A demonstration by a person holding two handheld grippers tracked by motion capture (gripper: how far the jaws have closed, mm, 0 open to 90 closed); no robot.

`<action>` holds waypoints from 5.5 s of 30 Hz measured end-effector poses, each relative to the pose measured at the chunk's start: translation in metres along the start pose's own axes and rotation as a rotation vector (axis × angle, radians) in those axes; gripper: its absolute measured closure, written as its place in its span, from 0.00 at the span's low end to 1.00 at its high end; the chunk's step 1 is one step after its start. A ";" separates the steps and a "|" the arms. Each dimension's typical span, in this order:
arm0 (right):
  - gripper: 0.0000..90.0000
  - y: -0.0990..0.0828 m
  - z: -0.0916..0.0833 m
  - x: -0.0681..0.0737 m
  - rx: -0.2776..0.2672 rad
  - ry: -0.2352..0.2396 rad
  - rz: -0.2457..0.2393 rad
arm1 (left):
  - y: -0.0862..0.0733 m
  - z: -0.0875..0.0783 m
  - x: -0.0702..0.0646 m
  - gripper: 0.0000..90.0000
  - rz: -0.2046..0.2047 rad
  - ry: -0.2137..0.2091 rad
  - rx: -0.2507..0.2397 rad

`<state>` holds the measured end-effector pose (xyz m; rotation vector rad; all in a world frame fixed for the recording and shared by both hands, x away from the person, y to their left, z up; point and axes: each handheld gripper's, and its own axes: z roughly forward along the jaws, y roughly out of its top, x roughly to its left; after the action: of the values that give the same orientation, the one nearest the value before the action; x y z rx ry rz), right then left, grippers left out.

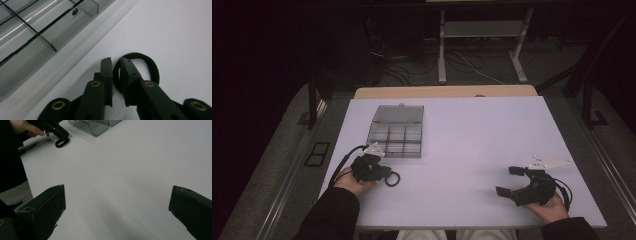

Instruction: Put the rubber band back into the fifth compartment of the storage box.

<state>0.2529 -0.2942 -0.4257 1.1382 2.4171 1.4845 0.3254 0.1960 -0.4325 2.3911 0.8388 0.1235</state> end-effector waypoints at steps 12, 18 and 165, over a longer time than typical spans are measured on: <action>0.01 0.000 0.000 0.000 0.002 -0.004 0.002 | 0.000 -0.003 0.001 0.97 0.000 -0.029 -0.006; 0.01 0.000 0.000 0.000 0.001 -0.004 0.003 | 0.006 -0.010 0.002 0.97 0.009 -0.024 -0.028; 0.01 -0.002 -0.005 -0.003 0.010 -0.002 0.000 | 0.098 0.030 0.095 0.90 -0.146 0.129 -0.059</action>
<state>0.2520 -0.3004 -0.4258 1.1412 2.4259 1.4721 0.4624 0.1766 -0.4112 2.2774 1.0517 0.2432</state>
